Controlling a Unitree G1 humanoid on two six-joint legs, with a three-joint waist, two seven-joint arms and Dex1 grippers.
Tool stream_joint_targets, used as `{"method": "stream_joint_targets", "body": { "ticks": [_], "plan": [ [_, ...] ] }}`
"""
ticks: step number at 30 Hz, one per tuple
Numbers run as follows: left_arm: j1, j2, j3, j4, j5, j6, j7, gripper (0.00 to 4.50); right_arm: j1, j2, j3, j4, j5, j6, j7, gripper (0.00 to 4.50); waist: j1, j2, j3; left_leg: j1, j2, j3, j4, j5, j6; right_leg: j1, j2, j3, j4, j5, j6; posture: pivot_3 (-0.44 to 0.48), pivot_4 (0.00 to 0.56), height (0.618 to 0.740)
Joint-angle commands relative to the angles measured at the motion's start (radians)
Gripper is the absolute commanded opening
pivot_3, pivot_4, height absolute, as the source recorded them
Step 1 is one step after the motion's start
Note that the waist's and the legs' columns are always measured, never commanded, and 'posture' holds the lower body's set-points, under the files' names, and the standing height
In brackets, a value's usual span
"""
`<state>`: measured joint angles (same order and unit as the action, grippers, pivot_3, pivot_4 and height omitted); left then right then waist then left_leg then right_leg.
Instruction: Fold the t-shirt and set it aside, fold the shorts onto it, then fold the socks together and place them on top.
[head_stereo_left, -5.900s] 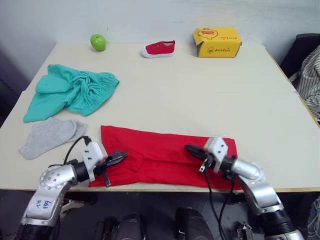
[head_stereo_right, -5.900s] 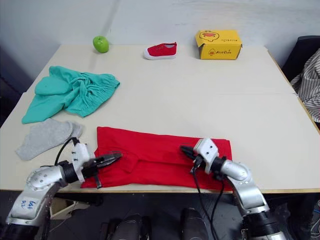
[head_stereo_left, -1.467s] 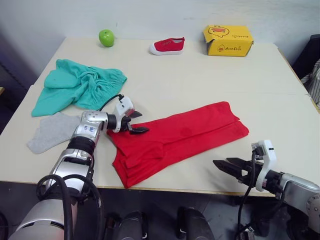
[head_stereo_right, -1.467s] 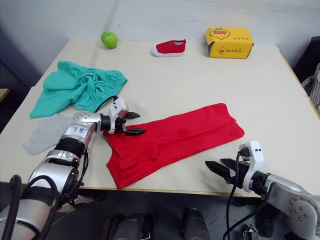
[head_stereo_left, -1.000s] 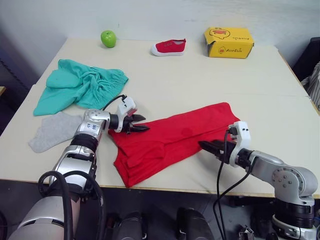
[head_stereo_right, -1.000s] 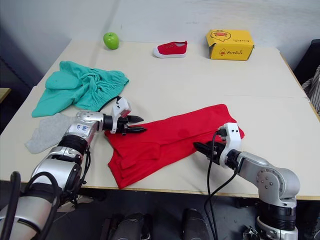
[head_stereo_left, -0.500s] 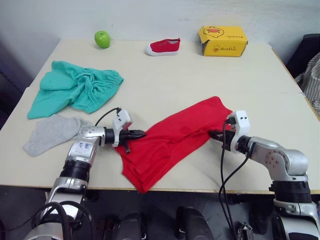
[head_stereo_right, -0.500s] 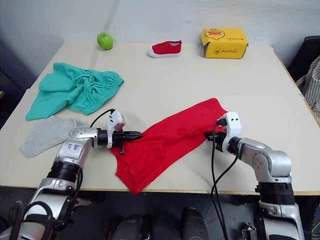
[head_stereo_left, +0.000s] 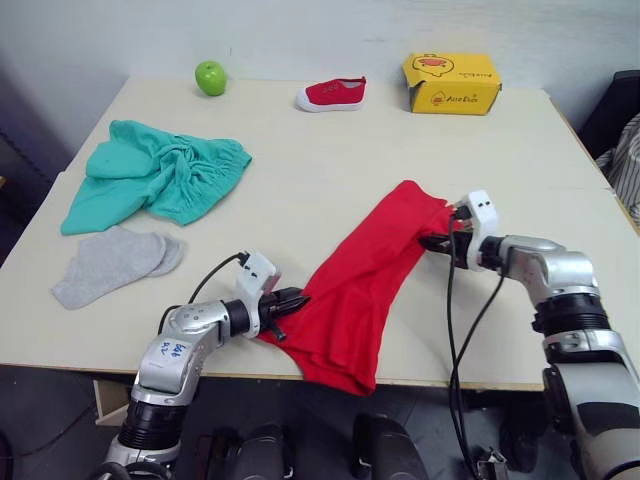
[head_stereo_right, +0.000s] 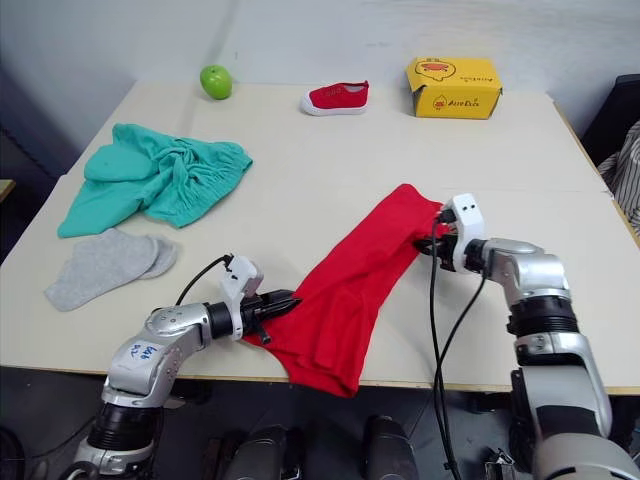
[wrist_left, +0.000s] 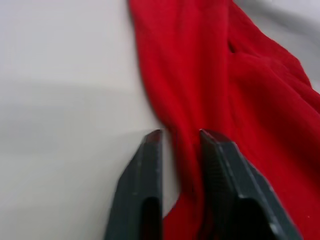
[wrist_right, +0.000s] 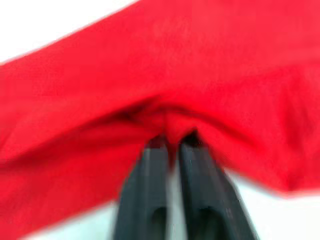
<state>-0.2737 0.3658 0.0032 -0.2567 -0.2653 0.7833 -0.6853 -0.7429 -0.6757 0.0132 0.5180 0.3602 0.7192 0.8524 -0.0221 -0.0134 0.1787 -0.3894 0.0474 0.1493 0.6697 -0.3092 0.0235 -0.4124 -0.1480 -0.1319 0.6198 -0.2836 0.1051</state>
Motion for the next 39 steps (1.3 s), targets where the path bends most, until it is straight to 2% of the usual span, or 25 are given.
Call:
{"method": "stream_joint_targets", "body": {
  "ticks": [1, 5, 6, 9, 10, 13, 16, 20, 21, 23, 25, 32, 38, 39],
  "plan": [
    [-0.119, 0.041, 0.042, 0.067, -0.065, -0.004, -0.052, 2.23, 0.115, -0.082, -0.048, -0.253, 0.107, 0.166, 0.096, 1.60, 0.009, 0.001, 0.000, -0.001, 0.000, -0.001, 0.000, 0.000, 0.000, 0.000, 0.000, -0.001, 0.000, 0.000, 0.000, 0.000, 0.150, 0.740],
    [-0.305, 0.100, -0.070, 0.312, 0.008, -0.138, -0.165, 3.47, 0.309, -0.123, -0.147, -0.567, 0.275, 0.369, 0.104, 3.01, 0.023, 0.001, 0.000, -0.001, 0.000, -0.001, 0.000, 0.000, -0.001, 0.000, 0.000, -0.002, -0.001, 0.000, 0.000, 0.000, 0.150, 0.740],
    [-0.376, 0.081, -0.099, 0.422, 0.034, -0.188, -0.179, 3.48, 0.362, -0.102, -0.173, -0.642, 0.304, 0.410, 0.066, 3.56, 0.022, 0.001, 0.000, -0.001, -0.001, -0.001, 0.000, 0.000, 0.000, 0.000, 0.000, -0.002, -0.001, 0.000, 0.000, 0.000, 0.150, 0.740],
    [-0.522, 0.019, -0.142, 0.684, 0.084, -0.315, -0.197, 3.48, 0.465, -0.043, -0.207, -0.787, 0.356, 0.481, -0.018, 4.33, 0.032, 0.000, 0.000, -0.001, -0.001, -0.001, 0.001, 0.000, 0.000, 0.001, 0.000, -0.002, -0.002, 0.000, 0.000, 0.000, 0.150, 0.740],
    [-0.563, -0.004, -0.152, 0.770, 0.099, -0.359, -0.202, 3.48, 0.487, -0.017, -0.216, -0.821, 0.372, 0.504, -0.048, 4.46, 0.034, 0.000, 0.000, -0.001, -0.001, -0.001, 0.002, -0.001, 0.000, 0.000, 0.000, -0.003, -0.002, 0.000, 0.000, 0.000, 0.150, 0.740],
    [-0.672, -0.077, -0.170, 1.004, 0.132, -0.453, -0.224, 3.48, 0.534, 0.066, -0.218, -0.902, 0.393, 0.550, -0.148, 4.46, 0.029, 0.000, 0.000, -0.002, -0.001, 0.000, 0.003, -0.002, 0.001, 0.000, 0.000, -0.002, -0.003, 0.000, 0.001, 0.000, 0.150, 0.740],
    [-0.758, -0.156, -0.170, 1.199, 0.152, -0.518, -0.249, 3.48, 0.586, 0.128, -0.137, -0.962, 0.361, 0.559, -0.235, 4.46, 0.022, -0.002, 0.000, -0.003, -0.001, 0.000, 0.002, -0.002, 0.000, -0.001, 0.001, -0.003, -0.004, 0.000, 0.001, 0.000, 0.150, 0.740],
    [-0.814, -0.208, -0.182, 1.348, 0.202, -0.575, -0.255, 3.48, 0.625, 0.209, -0.109, -1.030, 0.403, 0.607, -0.303, 4.46, 0.019, -0.005, -0.002, -0.001, 0.000, 0.000, 0.003, -0.003, 0.000, 0.000, 0.002, -0.003, -0.004, 0.000, 0.001, 0.000, 0.150, 0.740],
    [-0.823, -0.221, -0.178, 1.371, 0.206, -0.584, -0.254, 3.18, 0.636, 0.219, -0.098, -1.049, 0.410, 0.615, -0.310, 4.50, 0.019, -0.005, -0.002, -0.001, 0.000, 0.000, 0.003, -0.003, 0.000, 0.000, 0.002, -0.003, -0.007, 0.000, 0.000, 0.000, 0.150, 0.740],
    [-0.834, -0.241, -0.166, 1.399, 0.212, -0.603, -0.246, 2.88, 0.660, 0.228, -0.078, -1.077, 0.417, 0.620, -0.322, 4.50, 0.019, -0.005, -0.003, -0.001, 0.000, -0.001, 0.003, -0.003, 0.000, 0.001, 0.002, -0.003, -0.007, 0.000, 0.000, 0.000, 0.150, 0.740],
    [-0.840, -0.253, -0.162, 1.414, 0.222, -0.622, -0.241, 2.32, 0.676, 0.231, -0.066, -1.088, 0.417, 0.612, -0.333, 4.50, 0.020, -0.006, -0.003, -0.001, 0.001, -0.001, 0.003, -0.003, 0.000, 0.001, 0.002, -0.003, -0.007, 0.000, 0.000, 0.000, 0.150, 0.740],
    [-0.814, -0.245, -0.132, 1.418, 0.242, -0.672, -0.182, 0.07, 0.680, 0.193, -0.052, -1.069, 0.403, 0.560, -0.321, 2.23, 0.020, -0.007, -0.004, -0.001, 0.000, -0.001, 0.003, -0.004, 0.002, 0.001, 0.001, -0.003, -0.007, 0.000, 0.000, 0.000, 0.150, 0.740],
    [-0.715, -0.209, -0.020, 1.320, 0.157, -0.626, -0.153, 0.00, 0.596, 0.132, -0.055, -0.973, 0.375, 0.485, -0.271, 0.12, 0.013, -0.007, -0.004, -0.001, 0.001, 0.000, 0.003, -0.004, 0.002, 0.001, 0.001, -0.002, -0.007, 0.000, 0.000, 0.000, 0.150, 0.740],
    [-0.690, -0.199, -0.003, 1.286, 0.148, -0.625, -0.139, 0.00, 0.572, 0.123, -0.051, -0.945, 0.366, 0.468, -0.260, 0.05, 0.008, -0.006, -0.004, -0.001, 0.001, 0.000, 0.003, -0.004, 0.002, 0.001, 0.001, -0.002, -0.007, 0.000, 0.000, 0.000, 0.150, 0.740]
  ]
}}
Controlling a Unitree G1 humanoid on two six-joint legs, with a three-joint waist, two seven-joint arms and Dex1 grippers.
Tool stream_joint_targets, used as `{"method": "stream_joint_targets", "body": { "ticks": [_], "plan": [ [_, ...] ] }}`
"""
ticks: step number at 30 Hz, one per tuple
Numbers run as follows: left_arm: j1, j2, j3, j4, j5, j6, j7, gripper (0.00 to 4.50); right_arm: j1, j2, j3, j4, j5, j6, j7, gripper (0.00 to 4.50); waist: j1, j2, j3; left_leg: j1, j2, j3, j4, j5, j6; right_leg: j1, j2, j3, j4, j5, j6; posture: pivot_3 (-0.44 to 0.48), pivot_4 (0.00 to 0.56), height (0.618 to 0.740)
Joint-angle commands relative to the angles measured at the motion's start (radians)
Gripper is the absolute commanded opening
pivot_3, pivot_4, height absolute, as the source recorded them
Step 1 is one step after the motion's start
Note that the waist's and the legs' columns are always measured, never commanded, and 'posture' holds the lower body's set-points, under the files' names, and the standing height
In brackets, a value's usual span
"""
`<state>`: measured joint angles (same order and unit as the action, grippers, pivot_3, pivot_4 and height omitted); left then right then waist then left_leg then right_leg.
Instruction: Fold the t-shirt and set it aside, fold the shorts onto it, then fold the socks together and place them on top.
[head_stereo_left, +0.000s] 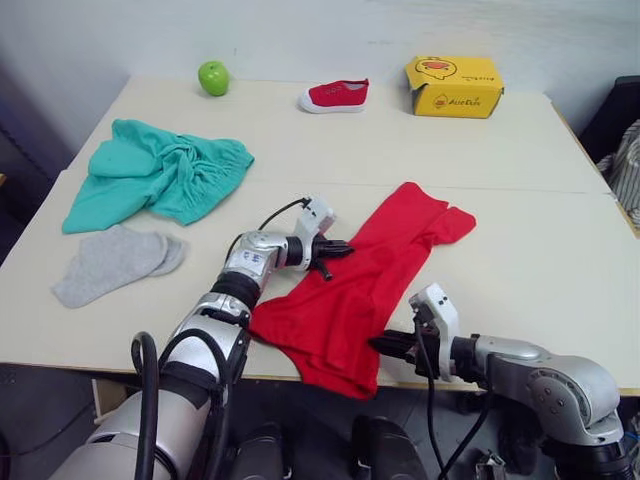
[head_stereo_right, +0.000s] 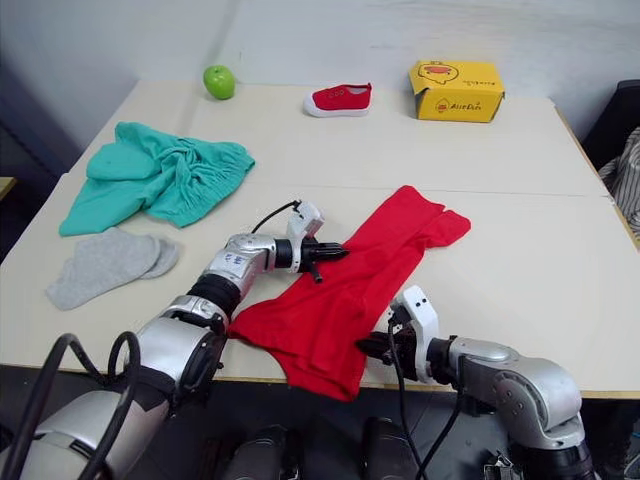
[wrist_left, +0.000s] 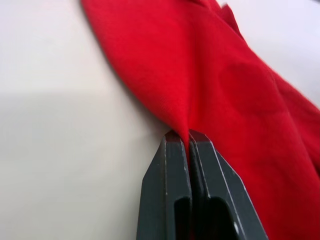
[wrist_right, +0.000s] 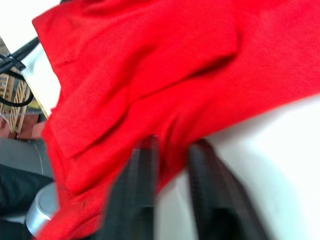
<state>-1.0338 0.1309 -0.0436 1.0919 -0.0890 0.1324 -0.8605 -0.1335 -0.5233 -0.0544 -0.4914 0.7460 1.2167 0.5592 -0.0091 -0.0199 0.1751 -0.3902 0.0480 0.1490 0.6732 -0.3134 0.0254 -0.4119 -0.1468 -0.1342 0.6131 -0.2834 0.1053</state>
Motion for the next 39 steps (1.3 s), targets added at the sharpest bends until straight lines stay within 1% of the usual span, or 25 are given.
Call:
{"method": "stream_joint_targets", "body": {
  "ticks": [1, 5, 7, 9, 13, 16, 18, 22, 24, 25, 27, 28, 30, 32, 33, 34, 35, 36, 37, 39],
  "plan": [
    [0.090, 0.042, 0.060, -0.096, -0.039, 0.032, 0.050, 0.00, -0.056, -0.037, 0.024, 0.087, -0.026, -0.045, 0.042, 0.05, -0.009, 0.000, 0.000, 0.000, 0.000, 0.000, 0.000, 0.000, 0.000, 0.000, 0.000, 0.000, 0.000, 0.000, 0.000, 0.000, 0.150, 0.740],
    [0.164, 0.067, 0.166, -0.243, -0.105, 0.046, 0.174, 0.00, -0.163, -0.058, 0.070, 0.219, -0.077, -0.130, 0.097, 0.05, -0.024, 0.000, 0.000, 0.001, 0.001, 0.000, 0.002, 0.000, 0.000, 0.000, -0.001, 0.001, 0.005, 0.000, 0.000, 0.000, 0.150, 0.740],
    [0.190, 0.074, 0.199, -0.296, -0.124, 0.058, 0.223, 0.00, -0.212, -0.063, 0.090, 0.281, -0.100, -0.167, 0.125, 0.05, -0.025, 0.000, 0.000, 0.001, 0.001, 0.001, 0.002, 0.001, -0.001, 0.000, -0.001, 0.002, 0.007, 0.000, 0.000, 0.000, 0.150, 0.740],
    [0.221, 0.087, 0.207, -0.339, -0.125, 0.070, 0.244, 0.00, -0.269, -0.064, 0.117, 0.357, -0.131, -0.209, 0.156, 0.05, -0.023, 0.000, 0.001, 0.001, 0.001, 0.000, 0.003, 0.001, -0.001, 0.000, -0.001, 0.001, 0.007, 0.000, 0.000, 0.000, 0.150, 0.740],
    [0.258, 0.105, 0.210, -0.377, -0.125, 0.074, 0.257, 0.00, -0.387, -0.039, 0.154, 0.537, -0.186, -0.281, 0.219, 0.05, -0.017, 0.001, 0.001, 0.000, 0.000, 0.001, 0.004, 0.001, -0.001, 0.000, -0.001, 0.001, 0.009, 0.000, 0.000, 0.000, 0.150, 0.740],
    [0.265, 0.112, 0.206, -0.371, -0.125, 0.058, 0.249, 0.00, -0.438, -0.018, 0.171, 0.621, -0.209, -0.308, 0.255, 0.05, -0.017, 0.001, 0.001, 0.000, 0.000, 0.001, 0.005, 0.001, 0.000, 0.000, -0.001, 0.001, 0.009, 0.000, 0.000, 0.000, 0.150, 0.740],
    [0.274, 0.123, 0.190, -0.372, -0.109, 0.048, 0.243, 0.00, -0.453, -0.011, 0.175, 0.637, -0.211, -0.301, 0.275, 0.05, -0.018, 0.001, 0.001, 0.000, 0.000, 0.001, 0.005, 0.001, -0.001, 0.000, -0.001, 0.001, 0.009, 0.000, 0.000, 0.000, 0.150, 0.740],
    [0.301, 0.148, 0.182, -0.400, -0.114, 0.056, 0.220, 0.00, -0.439, -0.019, 0.148, 0.596, -0.175, -0.261, 0.302, 0.05, -0.020, 0.001, 0.001, 0.000, 0.000, 0.001, 0.005, 0.000, -0.001, 0.000, -0.001, 0.001, 0.009, 0.000, 0.000, 0.000, 0.150, 0.740],
    [0.337, 0.191, 0.164, -0.460, -0.093, 0.046, 0.201, 0.47, -0.399, -0.055, 0.122, 0.520, -0.151, -0.279, 0.348, 0.49, -0.021, 0.001, 0.001, 0.000, 0.001, 0.001, 0.005, 0.000, -0.001, -0.001, -0.001, 0.001, 0.009, 0.000, 0.000, 0.000, 0.150, 0.740],
    [0.369, 0.229, 0.150, -0.510, -0.073, 0.010, 0.178, 0.71, -0.372, -0.090, 0.107, 0.480, -0.158, -0.324, 0.379, 0.74, -0.021, 0.001, 0.001, -0.001, 0.001, 0.001, 0.004, 0.000, -0.002, -0.001, -0.001, 0.001, 0.008, 0.000, 0.000, 0.000, 0.150, 0.740],
    [0.431, 0.303, 0.128, -0.593, -0.054, -0.061, 0.113, 1.30, -0.321, -0.144, 0.080, 0.442, -0.216, -0.500, 0.434, 1.38, -0.022, 0.003, 0.002, -0.001, 0.001, 0.001, 0.003, 0.000, -0.002, -0.002, 0.000, 0.001, 0.008, 0.000, 0.000, 0.000, 0.150, 0.740],
    [0.455, 0.333, 0.126, -0.618, -0.051, -0.111, 0.088, 1.69, -0.305, -0.162, 0.072, 0.443, -0.247, -0.587, 0.446, 1.78, -0.022, 0.003, 0.002, -0.001, 0.000, 0.003, 0.002, -0.001, -0.003, -0.002, 0.000, 0.002, 0.007, 0.000, 0.000, 0.000, 0.150, 0.740],
    [0.510, 0.403, 0.122, -0.665, -0.051, -0.222, 0.017, 2.31, -0.271, -0.206, 0.069, 0.484, -0.338, -0.830, 0.499, 2.47, -0.020, 0.003, 0.002, -0.001, 0.000, 0.004, 0.002, -0.001, -0.003, -0.003, 0.000, 0.002, 0.007, 0.000, 0.000, 0.000, 0.150, 0.740],
    [0.576, 0.482, 0.108, -0.707, -0.041, -0.400, -0.079, 2.97, -0.233, -0.265, 0.098, 0.576, -0.458, -1.142, 0.585, 3.18, -0.019, 0.003, 0.002, 0.000, 0.001, 0.004, 0.002, -0.001, -0.002, -0.003, 0.000, 0.002, 0.006, 0.000, 0.000, 0.000, 0.150, 0.740],
    [0.602, 0.515, 0.103, -0.708, -0.037, -0.499, -0.119, 3.29, -0.226, -0.275, 0.103, 0.622, -0.494, -1.271, 0.616, 3.57, -0.017, 0.003, 0.003, 0.000, 0.000, 0.004, 0.002, -0.001, -0.002, -0.002, -0.001, 0.002, 0.006, 0.000, 0.000, 0.000, 0.150, 0.740],
    [0.635, 0.560, 0.088, -0.691, -0.020, -0.640, -0.167, 3.59, -0.225, -0.273, 0.110, 0.687, -0.529, -1.445, 0.644, 3.87, -0.017, 0.003, 0.003, 0.000, 0.001, 0.004, 0.002, -0.001, -0.002, -0.001, -0.001, 0.001, 0.005, 0.000, 0.000, 0.000, 0.150, 0.740],
    [0.651, 0.589, 0.077, -0.668, -0.010, -0.736, -0.197, 3.94, -0.232, -0.265, 0.113, 0.738, -0.548, -1.565, 0.662, 4.26, -0.018, 0.003, 0.003, 0.001, 0.001, 0.004, 0.001, -0.002, -0.003, -0.001, -0.001, 0.001, 0.002, 0.000, 0.000, 0.000, 0.150, 0.740],
    [0.662, 0.611, 0.064, -0.647, -0.005, -0.813, -0.226, 4.26, -0.242, -0.257, 0.121, 0.790, -0.567, -1.658, 0.677, 4.50, -0.019, 0.004, 0.003, 0.001, 0.001, 0.005, 0.001, -0.002, -0.003, -0.001, -0.001, 0.002, 0.001, 0.000, 0.000, 0.000, 0.150, 0.740],
    [0.676, 0.627, 0.048, -0.639, -0.006, -0.880, -0.251, 4.47, -0.253, -0.247, 0.131, 0.847, -0.590, -1.751, 0.680, 4.50, -0.019, 0.005, 0.003, 0.001, 0.001, 0.005, 0.001, -0.002, -0.003, -0.001, -0.001, 0.002, 0.000, 0.000, 0.000, 0.000, 0.150, 0.740],
    [0.691, 0.646, 0.008, -0.636, 0.001, -0.999, -0.284, 4.47, -0.280, -0.226, 0.155, 0.943, -0.627, -1.891, 0.684, 4.50, -0.019, 0.006, 0.004, 0.001, 0.001, 0.005, 0.001, -0.002, -0.002, -0.001, -0.001, 0.002, 0.001, 0.000, 0.000, 0.000, 0.150, 0.740]
  ]
}}
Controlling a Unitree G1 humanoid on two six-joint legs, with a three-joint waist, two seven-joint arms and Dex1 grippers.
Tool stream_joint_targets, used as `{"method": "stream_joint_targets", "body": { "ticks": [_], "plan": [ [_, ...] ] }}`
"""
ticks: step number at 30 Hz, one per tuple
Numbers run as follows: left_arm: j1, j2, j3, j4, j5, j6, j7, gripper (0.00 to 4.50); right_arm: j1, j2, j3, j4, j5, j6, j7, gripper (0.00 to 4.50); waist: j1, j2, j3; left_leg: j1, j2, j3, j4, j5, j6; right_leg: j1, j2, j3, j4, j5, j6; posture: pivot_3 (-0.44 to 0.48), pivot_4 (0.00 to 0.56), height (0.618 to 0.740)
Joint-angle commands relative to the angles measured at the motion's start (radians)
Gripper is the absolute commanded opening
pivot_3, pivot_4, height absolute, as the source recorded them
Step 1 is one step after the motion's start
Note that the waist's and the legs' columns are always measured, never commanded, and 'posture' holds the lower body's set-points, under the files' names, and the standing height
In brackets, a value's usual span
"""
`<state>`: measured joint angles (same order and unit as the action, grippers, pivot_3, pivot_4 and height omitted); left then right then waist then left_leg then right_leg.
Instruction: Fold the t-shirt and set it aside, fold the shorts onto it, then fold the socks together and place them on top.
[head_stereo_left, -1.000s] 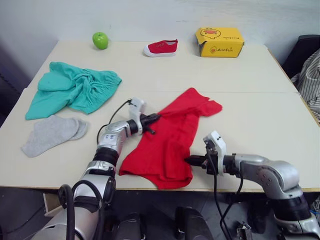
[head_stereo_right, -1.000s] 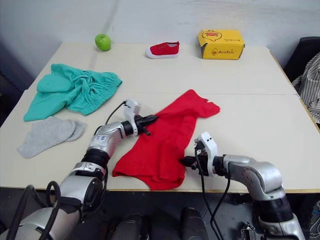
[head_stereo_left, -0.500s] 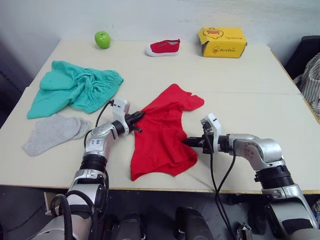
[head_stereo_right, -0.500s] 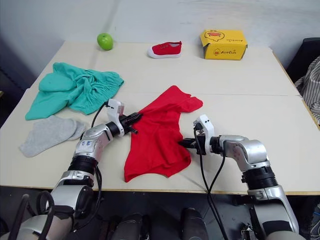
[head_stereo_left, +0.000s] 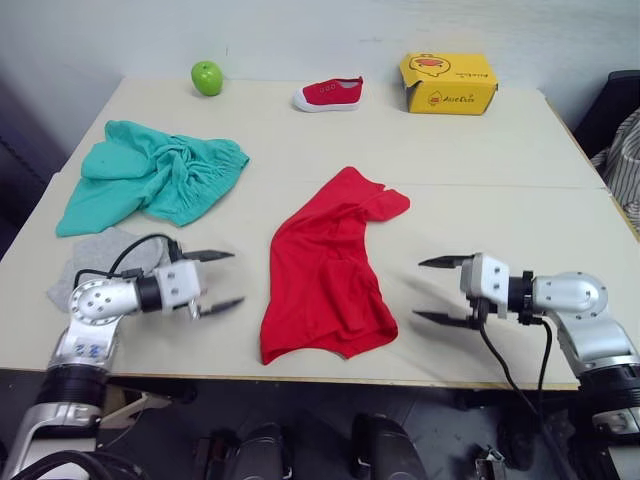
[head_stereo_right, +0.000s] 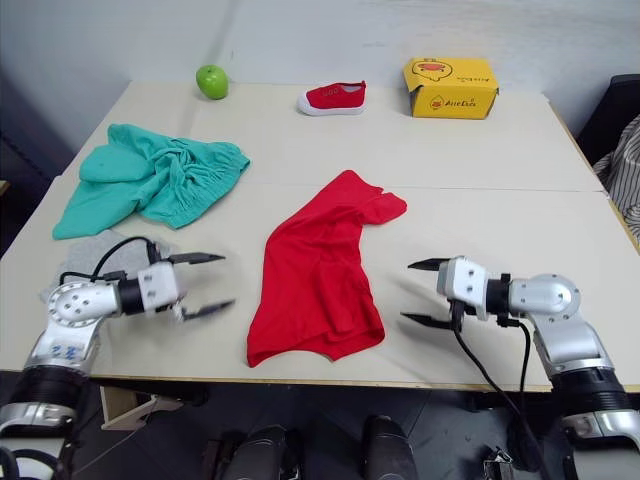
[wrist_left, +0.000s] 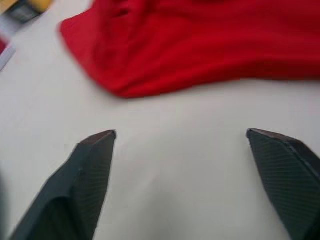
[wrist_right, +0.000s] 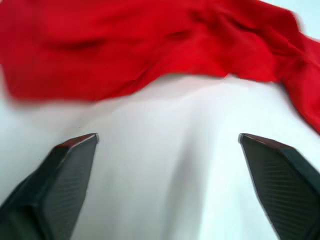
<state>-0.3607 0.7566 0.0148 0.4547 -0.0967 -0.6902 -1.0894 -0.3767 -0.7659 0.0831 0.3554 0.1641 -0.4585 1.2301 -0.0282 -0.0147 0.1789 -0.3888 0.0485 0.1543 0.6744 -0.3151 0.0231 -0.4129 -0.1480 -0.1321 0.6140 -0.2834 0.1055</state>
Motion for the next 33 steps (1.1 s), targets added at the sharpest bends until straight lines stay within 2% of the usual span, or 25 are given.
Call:
{"method": "stream_joint_targets", "body": {
  "ticks": [1, 3, 6, 11, 15, 25, 26, 28, 33],
  "plan": [
    [0.021, 0.026, -0.073, 0.002, 0.022, -0.231, -0.062, 4.47, -0.058, 0.031, 0.038, 0.142, -0.072, -0.295, 0.014, 4.50, -0.002, 0.001, 0.000, 0.000, 0.000, 0.000, 0.000, 0.000, 0.000, 0.000, 0.000, 0.000, 0.001, 0.000, 0.000, 0.000, 0.150, 0.740],
    [0.008, 0.021, -0.100, 0.011, 0.052, -0.297, -0.049, 4.47, -0.102, 0.064, 0.077, 0.214, -0.104, -0.419, 0.019, 4.50, -0.005, 0.001, 0.000, 0.002, 0.000, 0.001, 0.000, 0.000, 0.000, 0.001, 0.000, 0.001, 0.001, 0.000, 0.000, 0.000, 0.150, 0.740],
    [-0.019, -0.010, -0.124, 0.026, 0.037, -0.302, -0.028, 4.47, -0.163, 0.101, 0.121, 0.306, -0.144, -0.540, 0.010, 4.50, -0.010, 0.001, 0.000, 0.005, 0.001, 0.001, 0.000, 0.000, 0.000, 0.003, 0.000, 0.002, 0.003, 0.000, 0.000, 0.000, 0.150, 0.740],
    [-0.085, -0.047, -0.168, 0.114, 0.143, -0.405, 0.043, 4.47, -0.238, 0.153, 0.177, 0.420, -0.195, -0.658, -0.020, 4.50, -0.013, 0.001, 0.000, 0.008, 0.001, 0.002, 0.001, 0.001, 0.001, 0.006, 0.000, 0.002, 0.008, 0.000, 0.000, 0.000, 0.150, 0.740],
    [-0.173, -0.089, -0.200, 0.227, 0.246, -0.483, 0.126, 4.47, -0.287, 0.194, 0.223, 0.484, -0.229, -0.720, -0.041, 4.50, -0.018, 0.003, -0.001, 0.021, 0.001, 0.002, -0.001, 0.000, 0.001, 0.019, 0.000, 0.003, 0.003, 0.000, -0.001, 0.000, 0.150, 0.740],
    [-0.297, -0.105, -0.294, 0.405, 0.436, -0.596, 0.301, 4.47, -0.328, 0.234, 0.298, 0.538, -0.286, -0.773, -0.104, 4.50, -0.012, 0.007, -0.007, 0.022, 0.001, 0.001, -0.002, 0.000, 0.001, 0.019, -0.001, 0.002, 0.006, 0.000, -0.001, 0.000, 0.150, 0.740],
    [-0.309, -0.107, -0.308, 0.417, 0.448, -0.605, 0.311, 4.29, -0.331, 0.237, 0.303, 0.539, -0.291, -0.771, -0.110, 4.50, -0.012, 0.008, -0.007, 0.022, 0.001, 0.001, -0.002, 0.000, 0.001, 0.019, -0.001, 0.002, 0.006, 0.000, -0.001, 0.000, 0.150, 0.740],
    [-0.328, -0.113, -0.327, 0.438, 0.468, -0.611, 0.335, 3.86, -0.335, 0.239, 0.313, 0.537, -0.293, -0.770, -0.116, 4.11, -0.011, 0.008, -0.008, 0.023, 0.001, 0.001, -0.003, 0.000, 0.001, 0.019, -0.001, 0.002, 0.006, 0.000, -0.001, 0.000, 0.150, 0.740],
    [-0.368, -0.126, -0.376, 0.476, 0.488, -0.622, 0.367, 2.08, -0.335, 0.235, 0.342, 0.510, -0.265, -0.748, -0.109, 2.34, -0.005, 0.008, -0.008, 0.022, 0.001, 0.001, -0.002, 0.000, 0.001, 0.019, -0.001, 0.002, 0.006, 0.000, -0.001, 0.000, 0.150, 0.740]
  ]
}}
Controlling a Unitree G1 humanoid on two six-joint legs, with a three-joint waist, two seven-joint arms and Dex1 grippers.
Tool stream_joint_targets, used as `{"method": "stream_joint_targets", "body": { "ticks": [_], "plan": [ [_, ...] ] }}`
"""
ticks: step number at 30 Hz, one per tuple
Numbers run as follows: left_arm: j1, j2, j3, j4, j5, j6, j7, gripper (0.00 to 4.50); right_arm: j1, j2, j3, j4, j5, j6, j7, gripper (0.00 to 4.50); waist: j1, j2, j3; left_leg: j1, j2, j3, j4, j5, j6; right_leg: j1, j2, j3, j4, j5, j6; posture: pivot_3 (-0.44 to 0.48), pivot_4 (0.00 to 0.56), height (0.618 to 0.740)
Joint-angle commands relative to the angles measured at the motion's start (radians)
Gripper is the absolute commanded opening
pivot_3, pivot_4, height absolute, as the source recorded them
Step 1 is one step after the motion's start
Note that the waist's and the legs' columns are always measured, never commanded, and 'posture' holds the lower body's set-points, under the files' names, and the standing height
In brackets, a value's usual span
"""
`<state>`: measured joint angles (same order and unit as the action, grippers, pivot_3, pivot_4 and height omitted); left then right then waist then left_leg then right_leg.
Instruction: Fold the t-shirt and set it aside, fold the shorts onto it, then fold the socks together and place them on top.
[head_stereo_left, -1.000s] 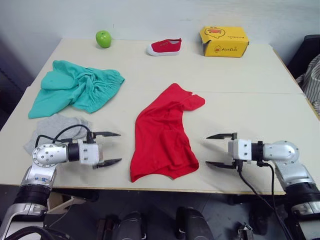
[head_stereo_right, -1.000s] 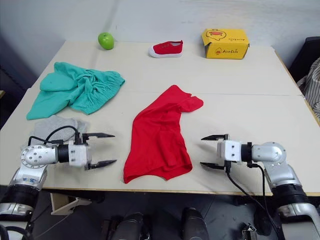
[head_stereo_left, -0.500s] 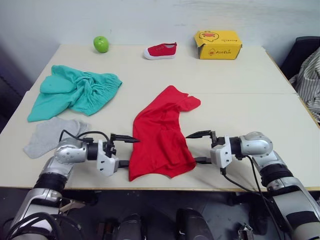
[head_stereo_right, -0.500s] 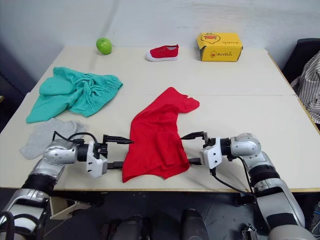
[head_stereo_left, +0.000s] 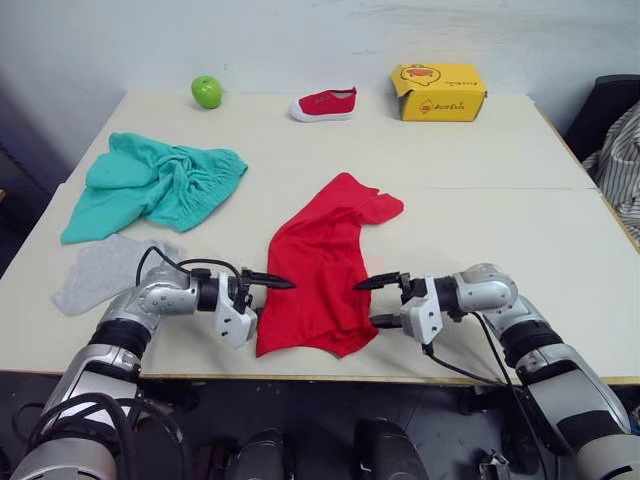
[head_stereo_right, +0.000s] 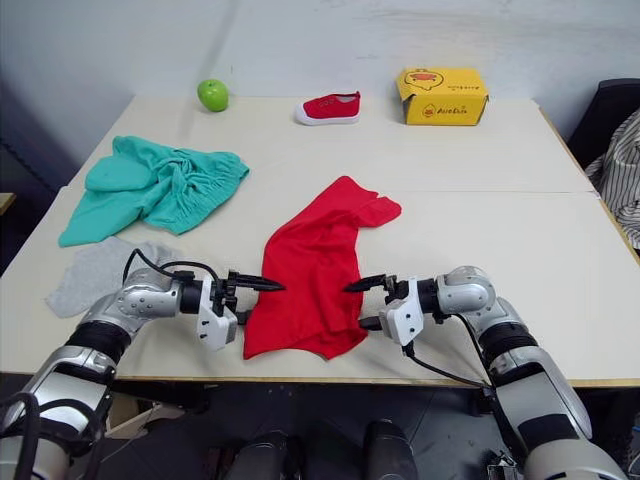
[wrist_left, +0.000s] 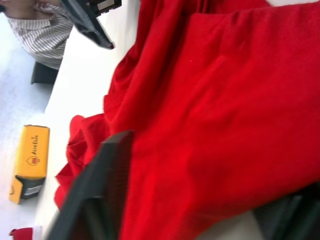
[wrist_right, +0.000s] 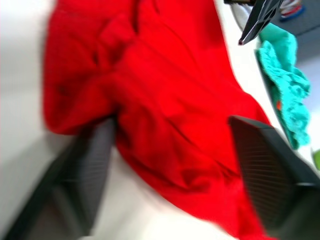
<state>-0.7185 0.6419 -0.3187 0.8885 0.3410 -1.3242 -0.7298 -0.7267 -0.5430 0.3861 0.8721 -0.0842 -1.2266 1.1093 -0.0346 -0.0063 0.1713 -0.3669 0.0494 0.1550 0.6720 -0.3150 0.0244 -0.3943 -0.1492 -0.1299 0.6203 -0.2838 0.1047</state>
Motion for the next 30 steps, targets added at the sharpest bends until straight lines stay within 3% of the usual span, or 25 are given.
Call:
{"method": "stream_joint_targets", "body": {
  "ticks": [1, 6, 7, 14, 21, 26, 30],
  "plan": [
    [-0.015, -0.013, -0.053, 0.047, 0.049, 0.009, 0.010, 1.74, 0.015, 0.010, 0.042, -0.010, -0.014, 0.024, 0.012, 1.98, 0.003, 0.000, 0.000, 0.000, 0.000, 0.000, 0.000, 0.000, 0.000, 0.000, 0.000, 0.000, 0.000, 0.000, 0.000, 0.000, 0.150, 0.740],
    [-0.010, -0.018, -0.086, 0.057, 0.005, 0.051, -0.017, 0.07, 0.023, -0.014, 0.048, -0.051, 0.006, 0.048, 0.010, 0.10, 0.005, 0.004, -0.001, -0.001, 0.000, 0.000, 0.000, 0.000, 0.000, -0.001, 0.000, 0.000, 0.000, 0.000, 0.000, 0.000, 0.150, 0.740],
    [-0.006, -0.019, -0.091, 0.055, -0.008, 0.067, -0.031, 0.02, 0.026, -0.019, 0.048, -0.060, 0.009, 0.056, 0.009, 0.02, 0.005, 0.006, -0.002, -0.001, 0.000, 0.000, 0.000, 0.000, 0.000, -0.001, 0.000, 0.000, 0.000, 0.000, 0.000, 0.000, 0.150, 0.740],
    [0.039, 0.006, -0.127, -0.073, -0.078, 0.126, -0.112, 0.02, 0.102, -0.110, 0.008, -0.201, 0.093, 0.208, 0.033, 0.02, 0.007, 0.007, -0.001, -0.001, -0.001, 0.000, -0.001, 0.000, 0.001, -0.001, 0.000, 0.000, 0.000, 0.000, 0.000, 0.000, 0.150, 0.740],
    [0.183, 0.102, -0.117, -0.361, -0.304, 0.299, -0.238, 0.02, 0.226, -0.267, -0.061, -0.386, 0.205, 0.398, 0.084, 0.02, 0.002, 0.008, 0.000, -0.003, 0.000, 0.002, -0.006, -0.002, 0.001, -0.003, 0.000, 0.000, -0.004, 0.000, 0.000, 0.000, 0.150, 0.740],
    [0.314, 0.169, -0.081, -0.609, -0.420, 0.439, -0.278, 0.02, 0.397, -0.386, -0.114, -0.609, 0.295, 0.540, 0.116, 0.02, 0.006, 0.008, 0.003, -0.005, 0.001, 0.002, -0.007, -0.002, 0.000, -0.004, 0.002, -0.001, -0.009, 0.000, 0.000, 0.000, 0.150, 0.740],
    [0.393, 0.178, -0.054, -0.745, -0.432, 0.524, -0.268, 0.02, 0.530, -0.457, -0.148, -0.782, 0.328, 0.680, 0.111, 0.02, 0.011, 0.005, 0.006, -0.005, 0.000, 0.002, -0.006, -0.003, 0.001, -0.004, 0.000, -0.001, -0.012, 0.000, 0.000, 0.000, 0.150, 0.740]
  ]
}}
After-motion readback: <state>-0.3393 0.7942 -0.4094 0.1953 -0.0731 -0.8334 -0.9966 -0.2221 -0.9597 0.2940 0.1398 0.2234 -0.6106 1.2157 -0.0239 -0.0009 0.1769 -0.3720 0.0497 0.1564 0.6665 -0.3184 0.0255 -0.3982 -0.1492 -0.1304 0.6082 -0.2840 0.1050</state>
